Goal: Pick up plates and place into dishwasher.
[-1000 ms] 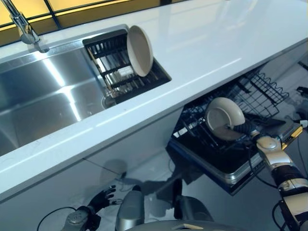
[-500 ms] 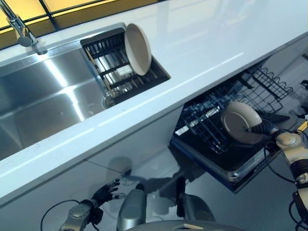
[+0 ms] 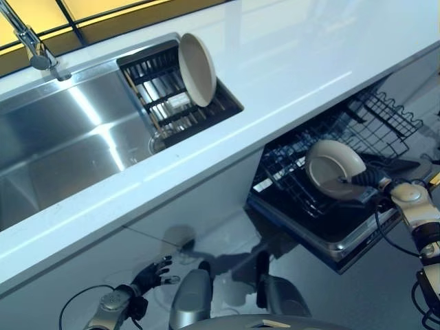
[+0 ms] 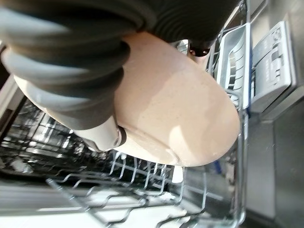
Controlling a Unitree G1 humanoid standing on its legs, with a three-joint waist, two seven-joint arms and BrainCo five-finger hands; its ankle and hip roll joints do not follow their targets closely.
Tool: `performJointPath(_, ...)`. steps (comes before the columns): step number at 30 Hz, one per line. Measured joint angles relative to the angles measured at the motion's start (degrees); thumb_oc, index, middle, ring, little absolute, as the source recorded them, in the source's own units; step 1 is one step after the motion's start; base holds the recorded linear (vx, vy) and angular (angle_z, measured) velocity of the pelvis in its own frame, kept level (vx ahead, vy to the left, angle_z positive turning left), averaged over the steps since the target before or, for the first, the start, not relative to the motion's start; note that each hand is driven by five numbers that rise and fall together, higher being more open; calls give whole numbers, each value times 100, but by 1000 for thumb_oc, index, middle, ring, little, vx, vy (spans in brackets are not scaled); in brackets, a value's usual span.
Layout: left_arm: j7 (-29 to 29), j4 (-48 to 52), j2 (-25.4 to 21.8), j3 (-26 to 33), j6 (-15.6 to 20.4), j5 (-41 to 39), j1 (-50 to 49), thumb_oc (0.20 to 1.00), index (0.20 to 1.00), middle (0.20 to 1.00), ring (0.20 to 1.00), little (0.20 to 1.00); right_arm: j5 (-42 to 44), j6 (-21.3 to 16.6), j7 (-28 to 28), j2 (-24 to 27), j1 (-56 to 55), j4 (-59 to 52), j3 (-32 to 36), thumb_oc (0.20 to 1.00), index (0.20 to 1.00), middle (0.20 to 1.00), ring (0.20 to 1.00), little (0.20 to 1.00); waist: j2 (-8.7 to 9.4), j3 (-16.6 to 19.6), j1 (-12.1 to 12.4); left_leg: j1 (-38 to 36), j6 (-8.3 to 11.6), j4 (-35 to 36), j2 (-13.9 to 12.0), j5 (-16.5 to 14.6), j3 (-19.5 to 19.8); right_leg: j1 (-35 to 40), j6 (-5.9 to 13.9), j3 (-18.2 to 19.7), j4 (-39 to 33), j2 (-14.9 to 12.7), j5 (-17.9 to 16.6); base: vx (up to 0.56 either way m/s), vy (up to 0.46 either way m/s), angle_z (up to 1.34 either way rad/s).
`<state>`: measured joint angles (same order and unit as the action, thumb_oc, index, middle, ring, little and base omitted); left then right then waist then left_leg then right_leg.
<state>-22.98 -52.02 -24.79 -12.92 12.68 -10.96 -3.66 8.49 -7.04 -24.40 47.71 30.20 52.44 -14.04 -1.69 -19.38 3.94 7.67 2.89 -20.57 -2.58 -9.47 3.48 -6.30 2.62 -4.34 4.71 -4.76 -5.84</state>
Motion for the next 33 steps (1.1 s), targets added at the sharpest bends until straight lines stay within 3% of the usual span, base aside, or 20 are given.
performJointPath(6,-71,88,5,-184,22,-84,34,1000,1000,1000,1000,1000,103,-49,-350,-10,108,230,-31,200,200,200,200,200,-112,-86,23,214,30,-170,11,17,14,-239,-1,-8,164,-12,15,-5,-1,2)
performJointPath(16,-70,112,-5,-244,17,-234,244,1000,1000,1000,1000,1000,-165,-173,-66,-85,436,501,-243,200,200,200,200,200,-173,-342,38,542,-64,-524,13,-34,9,-532,18,-13,518,-53,79,-2,-1,1)
performJointPath(19,-61,116,-73,-395,22,-254,311,1000,1000,1000,1000,1000,-403,-185,-6,-92,672,838,-275,200,200,200,200,200,-158,-361,15,694,-37,-705,-5,-39,-28,-843,15,-23,1240,-129,491,-22,7,27)
performJointPath(26,-54,136,-65,-562,23,-391,382,1000,1000,1000,1000,1000,-684,-1,404,-200,907,1207,-464,200,200,200,200,200,-206,-404,182,732,-94,-675,-14,-21,-87,-788,82,-32,1120,-162,450,-4,11,1)
performJointPath(28,-29,165,-86,-559,29,-411,407,1000,1000,1000,1000,1000,-680,76,500,-203,943,1186,-457,200,200,200,200,200,-189,-419,178,728,-98,-704,6,-29,-163,-822,103,-37,1496,-250,746,-1,7,10)
performJointPath(29,-29,164,-79,-565,32,-447,409,1000,1000,1000,1000,1000,-681,114,526,-223,1004,1189,-458,492,492,492,492,492,-196,-432,171,713,-89,-711,11,-33,-161,-812,112,-33,1490,-246,763,0,0,0)
performJointPath(30,-26,164,-80,-564,32,-448,409,1000,1000,1000,1000,1000,-683,123,566,-243,1024,1188,-458,859,859,859,859,859,-203,-436,172,711,-87,-709,7,-33,-159,-810,110,-31,1487,-241,763,0,0,0)
performJointPath(31,-22,164,-77,-565,32,-448,412,1000,1000,1000,1000,1000,-684,128,601,-256,1025,1185,-461,1000,1000,1000,1000,1000,-203,-436,175,711,-85,-710,7,-33,-160,-809,101,-30,1487,-241,757,0,0,0)
performJointPath(33,-6,170,-71,-588,31,-448,424,1000,1000,1000,1000,1000,-739,269,763,-259,1023,1260,-461,1000,1000,1000,1000,1000,-205,-437,178,711,-87,-712,24,-32,-170,-804,96,-25,1475,-256,752,0,0,0)
